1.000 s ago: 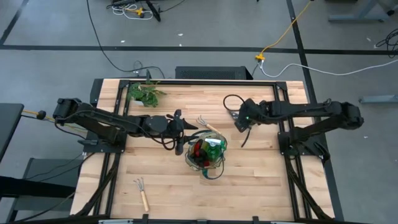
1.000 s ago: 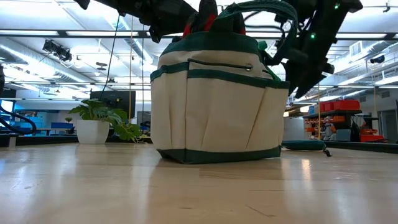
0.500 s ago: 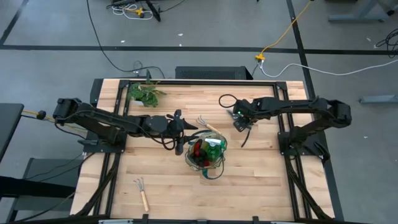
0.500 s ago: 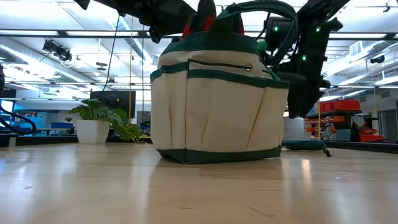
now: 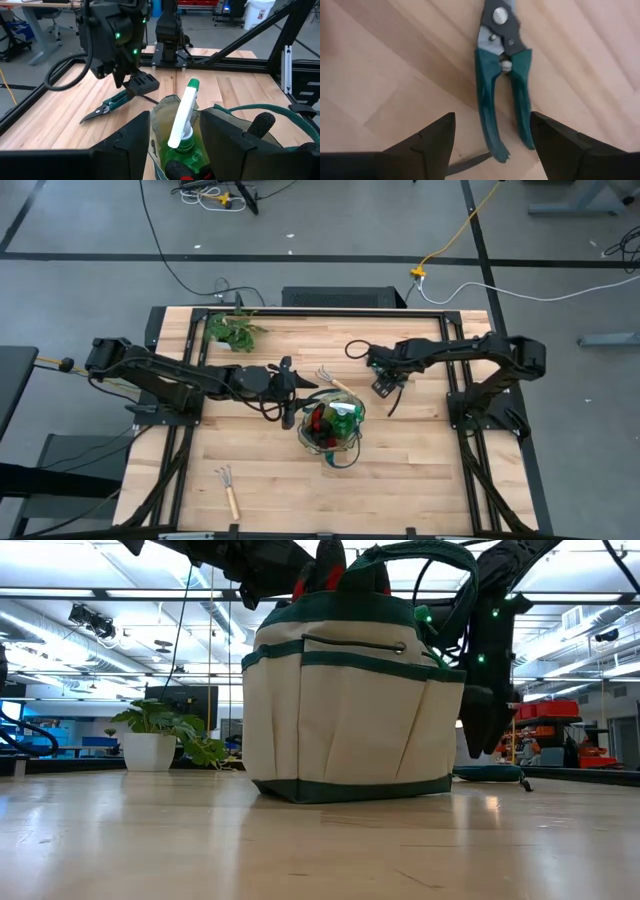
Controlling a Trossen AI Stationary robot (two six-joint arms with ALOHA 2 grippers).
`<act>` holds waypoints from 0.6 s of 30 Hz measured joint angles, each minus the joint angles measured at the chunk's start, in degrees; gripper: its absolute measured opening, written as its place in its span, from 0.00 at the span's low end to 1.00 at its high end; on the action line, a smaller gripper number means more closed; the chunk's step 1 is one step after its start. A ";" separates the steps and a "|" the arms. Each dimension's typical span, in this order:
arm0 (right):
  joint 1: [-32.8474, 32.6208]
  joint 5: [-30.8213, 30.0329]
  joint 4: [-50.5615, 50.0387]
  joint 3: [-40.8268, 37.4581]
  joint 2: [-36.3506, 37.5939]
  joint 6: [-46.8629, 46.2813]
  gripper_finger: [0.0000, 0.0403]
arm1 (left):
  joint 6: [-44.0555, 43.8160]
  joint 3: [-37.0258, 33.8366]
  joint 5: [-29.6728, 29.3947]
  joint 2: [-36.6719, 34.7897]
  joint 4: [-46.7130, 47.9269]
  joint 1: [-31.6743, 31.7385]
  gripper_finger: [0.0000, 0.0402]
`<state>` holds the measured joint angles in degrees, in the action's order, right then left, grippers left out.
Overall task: Pick & Place Garden tools in Gardening bag
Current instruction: Put the green scissors into the green gardening bag
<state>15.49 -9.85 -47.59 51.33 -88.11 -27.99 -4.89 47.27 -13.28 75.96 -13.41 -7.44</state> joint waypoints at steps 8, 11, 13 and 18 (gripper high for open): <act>0.08 1.93 2.01 -0.01 -2.52 0.26 0.64 | 0.01 0.00 0.00 0.00 0.74 0.00 0.45; 0.19 1.92 2.45 -0.02 -3.69 0.71 0.64 | 0.02 0.00 0.00 0.00 1.30 0.00 0.45; 0.33 1.90 2.55 -0.02 -4.55 1.16 0.64 | 0.02 0.00 0.00 0.00 1.42 0.00 0.45; 1.02 1.90 2.88 -0.02 -5.66 1.75 0.64 | 0.04 0.00 0.00 0.00 1.40 0.00 0.45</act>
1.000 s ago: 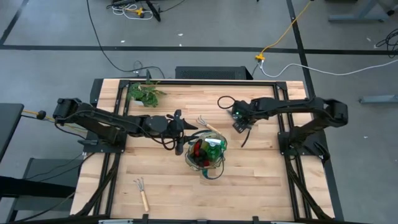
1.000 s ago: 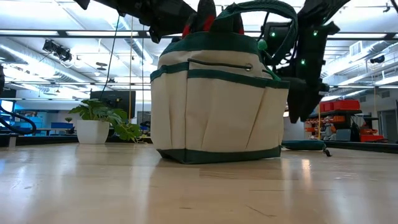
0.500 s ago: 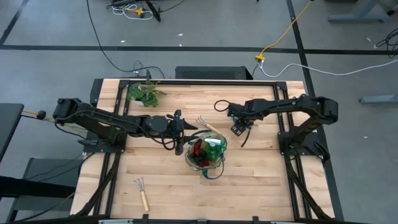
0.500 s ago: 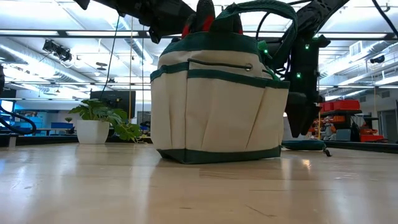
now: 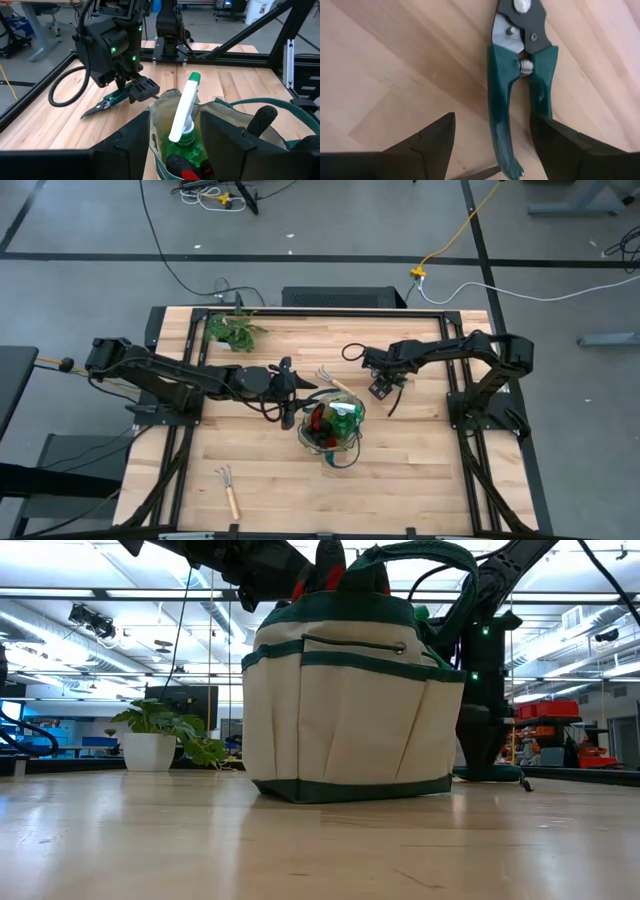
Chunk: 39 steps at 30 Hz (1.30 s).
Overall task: Pick & Place Garden tools in Gardening bag
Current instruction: Put the green scissors into the green gardening bag
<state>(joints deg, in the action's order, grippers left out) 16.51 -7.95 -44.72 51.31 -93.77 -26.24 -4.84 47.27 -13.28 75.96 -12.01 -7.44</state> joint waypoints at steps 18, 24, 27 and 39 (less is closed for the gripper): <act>2.12 4.85 6.37 -4.72 0.39 0.80 0.64 | 0.17 0.00 0.00 0.00 0.31 0.00 0.45; 2.12 4.72 7.24 -4.85 0.28 0.89 0.64 | 0.17 0.00 0.00 0.00 0.31 0.00 0.45; 2.12 4.58 7.29 -4.87 0.24 1.27 0.61 | 0.17 0.00 0.00 0.00 0.31 0.00 0.45; 2.06 4.97 7.64 -4.87 0.16 1.27 0.45 | 0.15 0.00 0.00 0.00 0.31 0.00 0.45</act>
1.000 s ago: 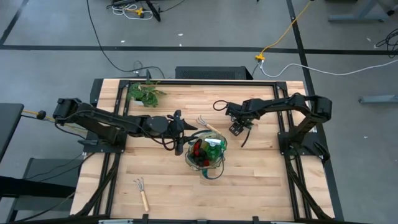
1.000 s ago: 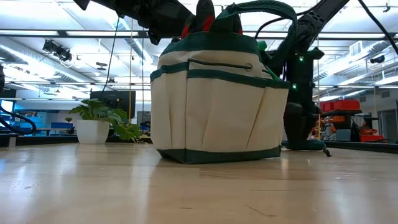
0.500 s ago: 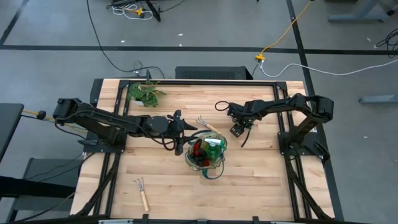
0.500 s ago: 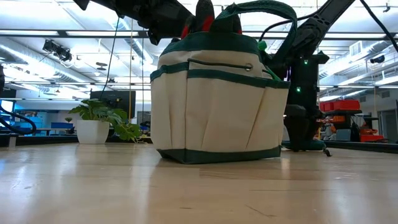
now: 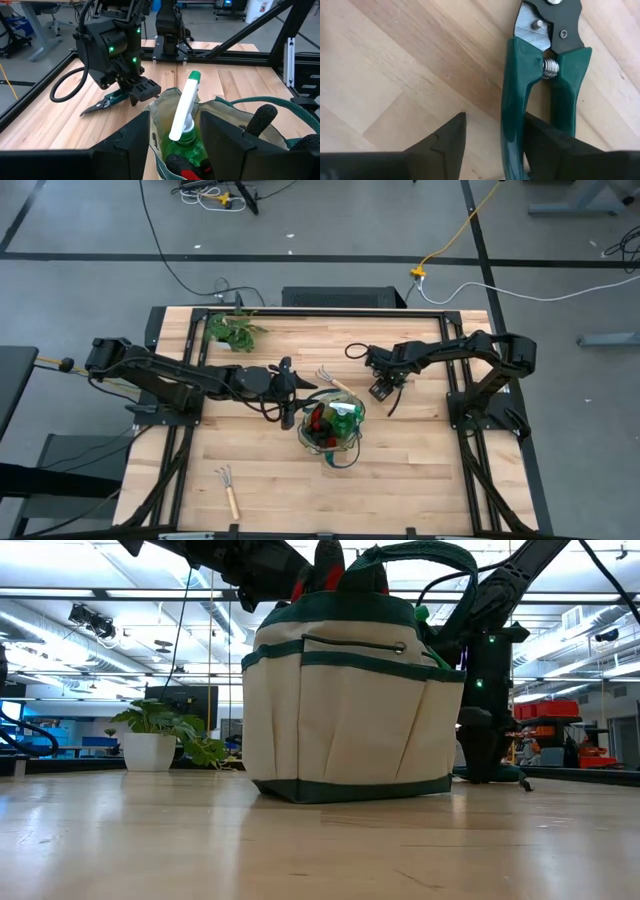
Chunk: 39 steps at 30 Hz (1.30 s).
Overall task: Pick & Place Garden tools in Gardening bag
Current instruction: Put the green scissors into the green gardening bag
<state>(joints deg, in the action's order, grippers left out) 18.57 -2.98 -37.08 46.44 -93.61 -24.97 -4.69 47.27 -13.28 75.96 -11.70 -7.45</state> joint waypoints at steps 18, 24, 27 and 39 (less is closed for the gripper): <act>0.07 0.50 -0.10 -0.07 -0.06 0.00 0.22 | -0.02 0.00 0.00 0.00 0.00 0.00 0.45; 0.07 0.54 -0.19 -0.07 -0.08 0.02 0.14 | -0.02 0.00 0.00 0.00 0.00 -0.01 0.45; 0.07 0.60 -0.23 -0.07 -0.06 0.04 0.12 | -0.03 0.00 0.00 0.00 0.00 -0.01 0.45; -0.13 -1.27 -1.40 2.16 -0.45 1.97 0.11 | -0.13 0.00 0.00 0.00 -0.02 0.00 0.45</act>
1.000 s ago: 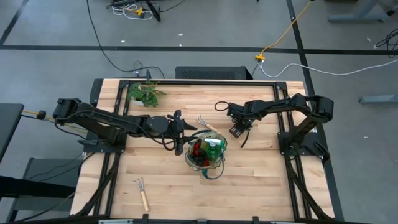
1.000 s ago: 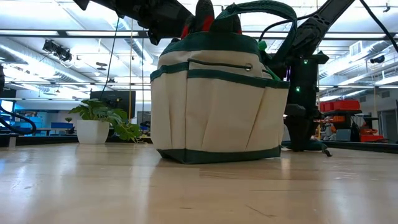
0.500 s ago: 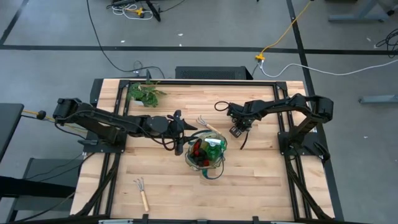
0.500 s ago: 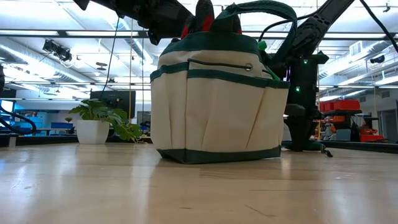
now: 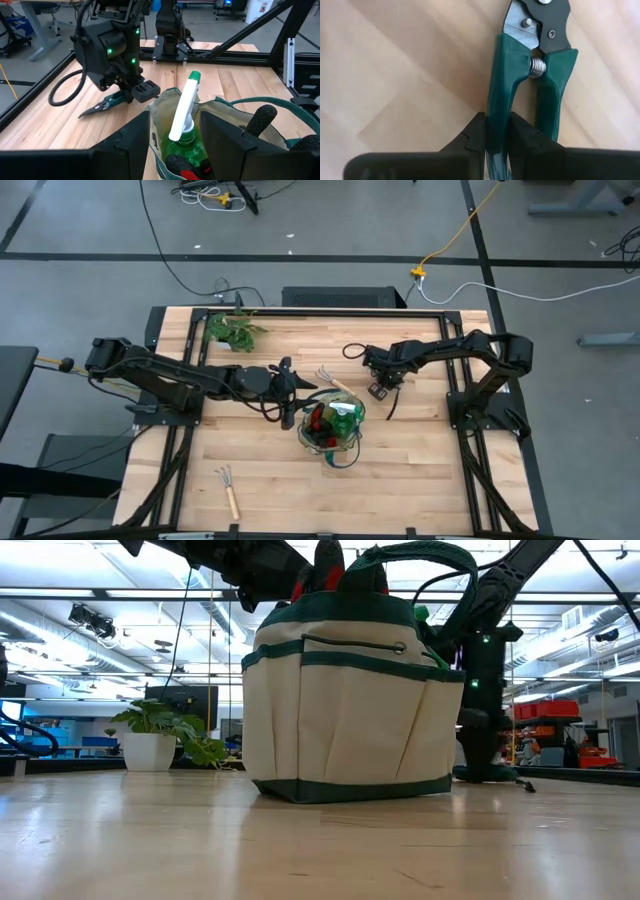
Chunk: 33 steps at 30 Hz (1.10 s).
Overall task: Pick & Place Garden tools in Gardening bag
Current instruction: Put the green scissors into the green gardening bag
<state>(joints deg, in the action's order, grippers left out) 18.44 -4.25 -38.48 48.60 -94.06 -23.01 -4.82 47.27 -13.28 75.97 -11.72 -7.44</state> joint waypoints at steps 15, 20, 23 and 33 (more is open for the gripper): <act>-2.13 -1.43 1.95 5.91 1.64 1.53 0.11 | -0.07 0.00 0.00 0.00 -0.01 -0.02 0.45; -3.00 -2.77 1.65 6.59 7.68 2.25 0.11 | -0.09 0.00 0.00 0.02 -0.07 -0.02 0.45; -3.82 -2.84 2.72 6.65 12.26 1.90 0.11 | -0.09 0.00 -0.01 0.02 -0.11 -0.01 0.45; -8.65 -2.80 9.62 6.65 23.22 1.44 0.11 | -0.09 0.00 0.00 0.02 -0.31 -0.01 0.45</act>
<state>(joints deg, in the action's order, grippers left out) 9.79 -7.05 -28.86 55.24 -70.84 -21.56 -4.91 47.27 -13.28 75.99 -12.03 -7.45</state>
